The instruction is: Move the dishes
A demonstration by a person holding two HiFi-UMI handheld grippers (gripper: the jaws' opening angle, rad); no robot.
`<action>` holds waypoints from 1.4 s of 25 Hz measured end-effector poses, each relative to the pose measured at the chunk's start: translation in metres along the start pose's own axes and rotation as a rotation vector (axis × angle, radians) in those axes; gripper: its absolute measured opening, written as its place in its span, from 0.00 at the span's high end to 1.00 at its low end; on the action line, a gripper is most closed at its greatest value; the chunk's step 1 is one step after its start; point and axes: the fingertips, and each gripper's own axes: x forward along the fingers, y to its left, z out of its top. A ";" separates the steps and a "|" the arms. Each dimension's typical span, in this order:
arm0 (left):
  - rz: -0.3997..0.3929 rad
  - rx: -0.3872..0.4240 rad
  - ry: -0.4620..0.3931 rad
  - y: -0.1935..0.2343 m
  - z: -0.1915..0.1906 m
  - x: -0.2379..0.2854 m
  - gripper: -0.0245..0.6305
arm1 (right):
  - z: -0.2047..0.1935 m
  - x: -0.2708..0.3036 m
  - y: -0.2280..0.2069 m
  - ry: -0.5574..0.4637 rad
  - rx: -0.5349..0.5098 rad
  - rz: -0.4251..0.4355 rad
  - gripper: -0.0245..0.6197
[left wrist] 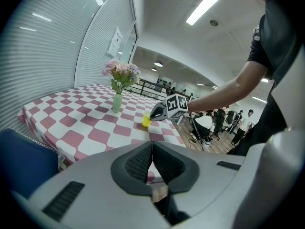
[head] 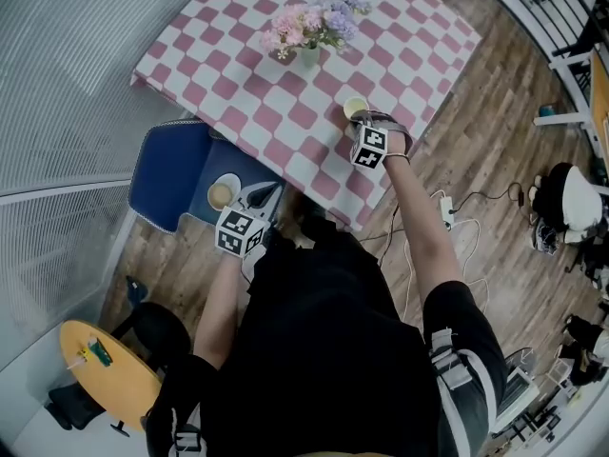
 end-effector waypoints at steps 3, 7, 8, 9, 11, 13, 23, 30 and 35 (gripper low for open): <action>0.001 0.000 0.003 -0.002 -0.001 -0.002 0.93 | -0.002 -0.001 0.002 0.001 0.004 0.008 0.86; 0.016 0.002 -0.002 -0.002 0.001 -0.005 0.93 | -0.002 0.000 0.002 -0.008 0.002 0.001 0.78; 0.020 0.001 -0.003 -0.003 0.003 -0.006 0.93 | -0.003 -0.001 0.001 -0.010 0.000 -0.004 0.75; 0.024 0.000 -0.005 -0.006 0.005 -0.006 0.93 | -0.005 -0.003 -0.002 -0.011 -0.003 -0.011 0.73; 0.032 -0.001 -0.006 -0.007 0.007 -0.009 0.93 | -0.005 -0.008 -0.007 -0.016 -0.009 -0.025 0.71; 0.040 -0.004 -0.005 -0.002 0.002 -0.016 0.93 | 0.003 -0.008 -0.007 -0.028 0.001 -0.034 0.69; 0.037 0.008 -0.016 0.001 -0.005 -0.027 0.93 | 0.032 -0.027 -0.016 -0.095 0.002 -0.115 0.71; 0.033 0.006 -0.029 0.003 -0.014 -0.052 0.93 | 0.060 -0.042 -0.006 -0.108 0.006 -0.135 0.91; 0.055 -0.019 -0.033 0.014 -0.033 -0.075 0.93 | 0.075 -0.043 0.009 -0.094 -0.001 -0.125 0.94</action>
